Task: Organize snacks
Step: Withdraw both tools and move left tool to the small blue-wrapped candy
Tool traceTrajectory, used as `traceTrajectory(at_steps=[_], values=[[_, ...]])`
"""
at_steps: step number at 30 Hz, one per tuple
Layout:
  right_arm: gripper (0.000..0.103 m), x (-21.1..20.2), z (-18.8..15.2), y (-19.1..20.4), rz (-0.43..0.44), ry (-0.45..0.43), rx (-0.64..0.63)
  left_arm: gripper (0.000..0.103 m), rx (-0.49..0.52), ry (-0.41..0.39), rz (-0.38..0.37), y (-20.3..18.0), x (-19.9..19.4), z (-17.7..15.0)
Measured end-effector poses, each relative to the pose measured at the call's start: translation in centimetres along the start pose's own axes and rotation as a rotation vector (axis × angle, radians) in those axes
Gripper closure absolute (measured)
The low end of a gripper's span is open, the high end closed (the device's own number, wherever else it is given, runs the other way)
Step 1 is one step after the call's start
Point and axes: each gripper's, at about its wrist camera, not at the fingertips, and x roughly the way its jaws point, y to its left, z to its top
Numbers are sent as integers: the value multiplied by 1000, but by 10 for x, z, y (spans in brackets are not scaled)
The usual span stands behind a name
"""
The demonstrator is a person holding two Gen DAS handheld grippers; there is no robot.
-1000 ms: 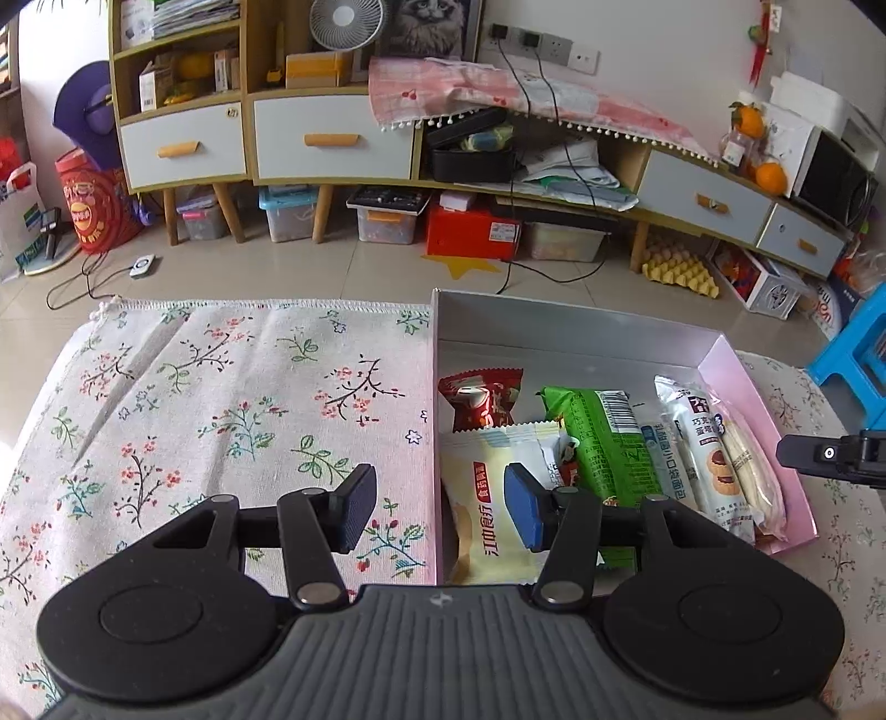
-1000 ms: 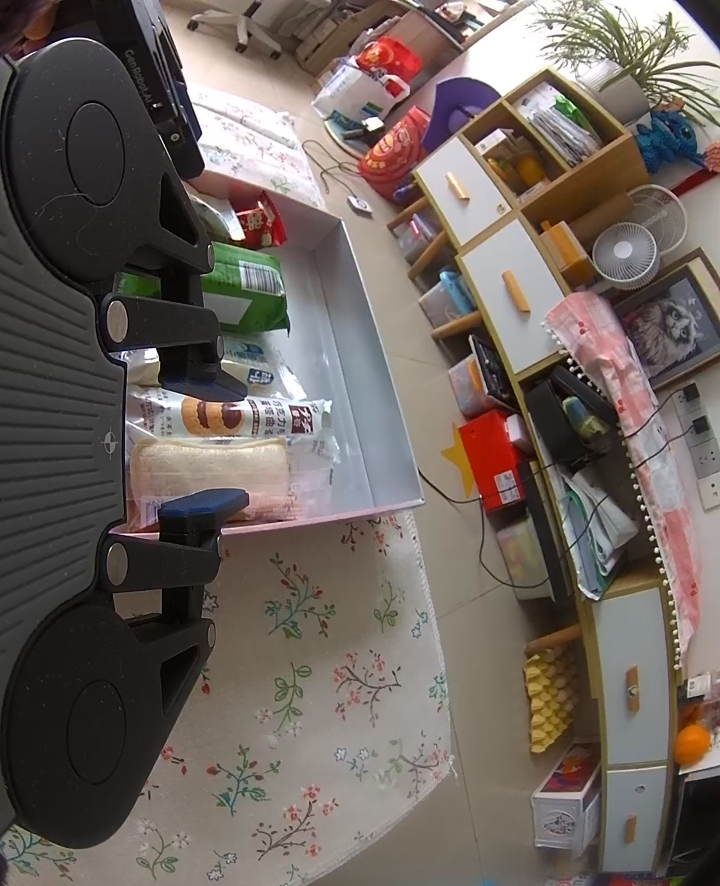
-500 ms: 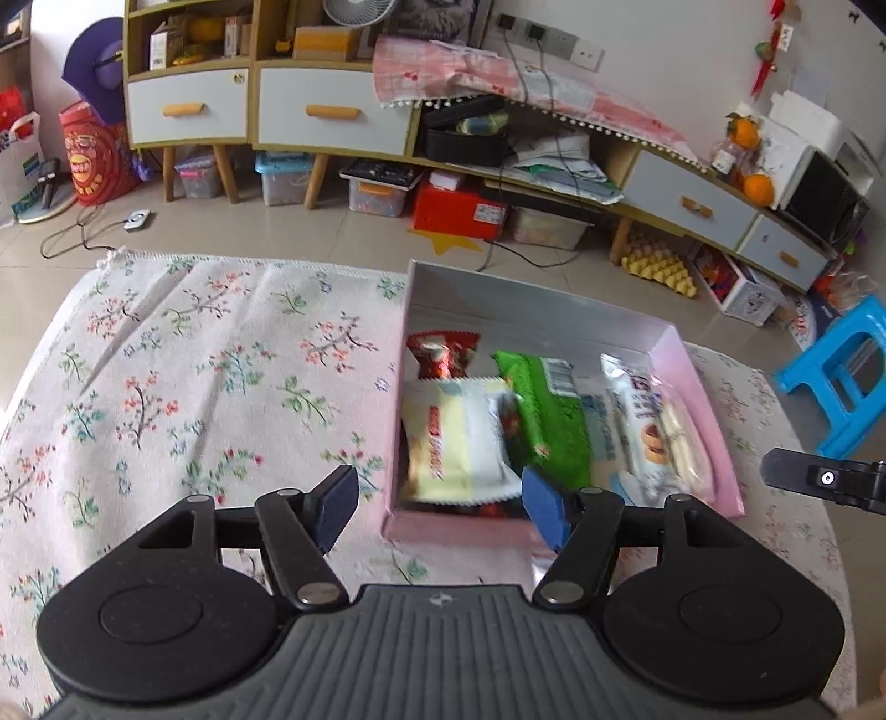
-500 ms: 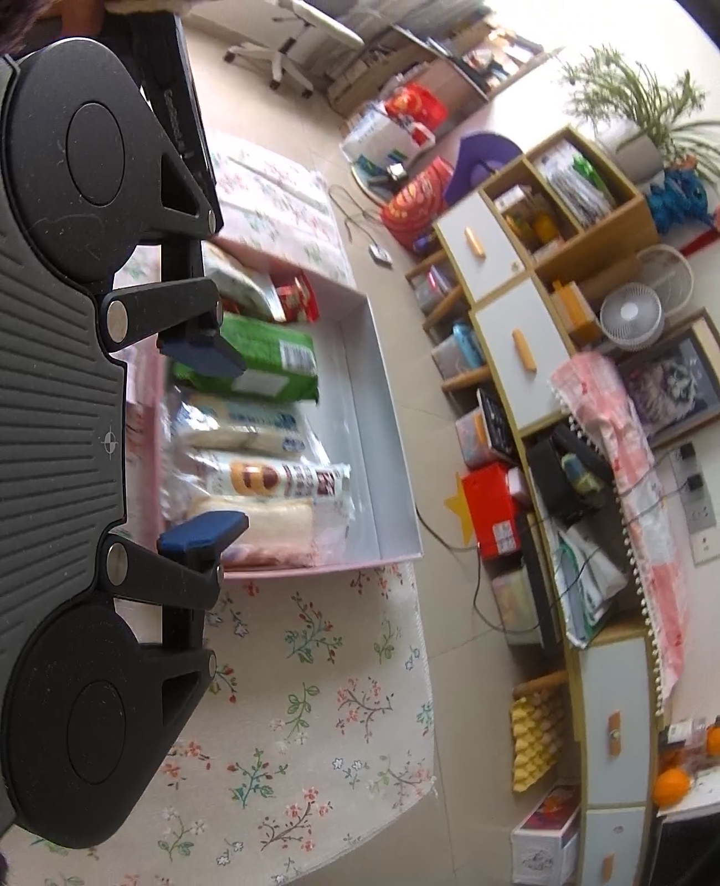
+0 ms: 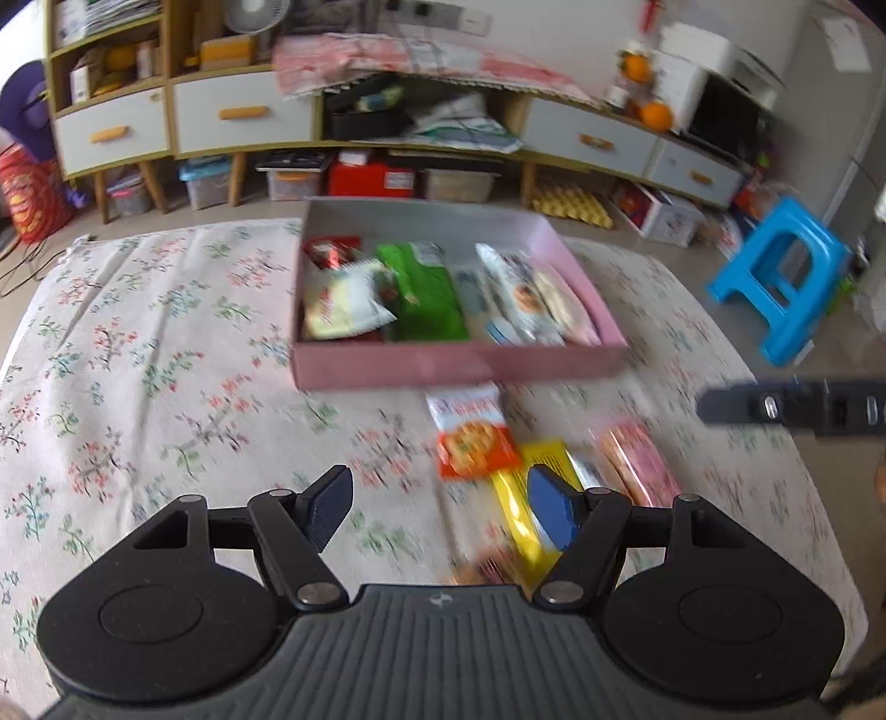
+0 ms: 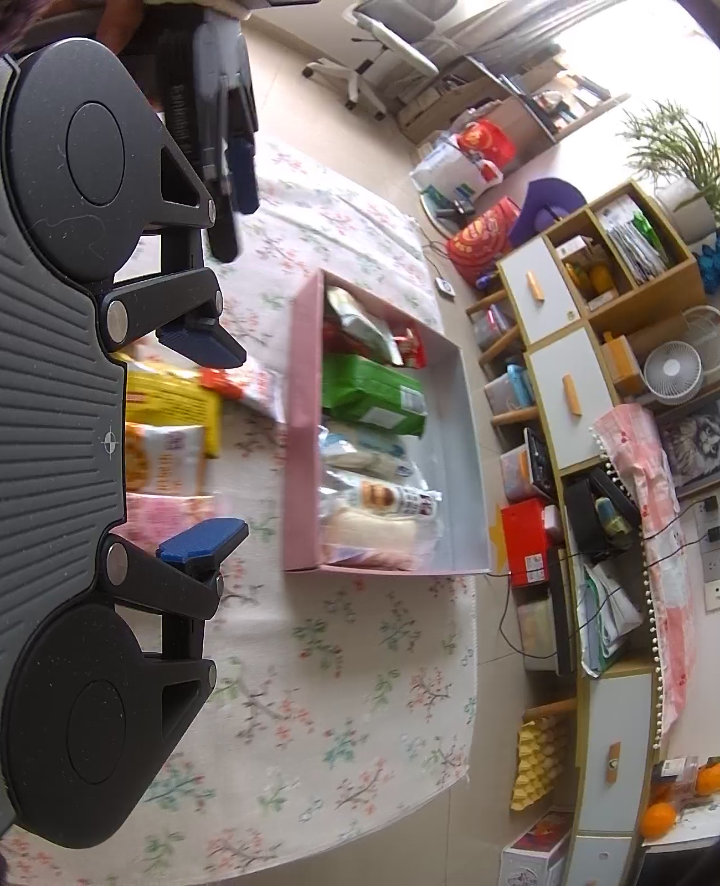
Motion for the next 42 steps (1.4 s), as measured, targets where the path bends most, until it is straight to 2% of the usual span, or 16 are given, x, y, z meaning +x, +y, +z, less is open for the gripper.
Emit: traceTrajectory(at_steps=[7,11,14,20,21,24,28,35,42], values=[[43,-24,-32,-10,20,-9,24,47,188,62,-35,-32,2,-43],[43,-24,-38,-5,14,-1,-10,48,249,118,-51,-43,12,-56],[43,-22,-40,-3,6,4,-26,47,281,157,-25,-48,24,-63],[43,-12,-45,9,13,31,-73,48,272,173,-4,-49,37,-68],[43,-11,-45,11,10,34,-82,51,279,170,11,-50,38,-70],[43,-7,-47,15,-9,39,-110,72,287,157,22,-52,34,-70],[43,-4,-48,15,-26,43,-119,78,229,164,3,-45,28,-67],[43,2,-52,24,16,40,-142,83,185,125,-51,-39,6,-62],[43,16,-57,35,17,70,-166,83,151,122,-4,-24,5,-63]])
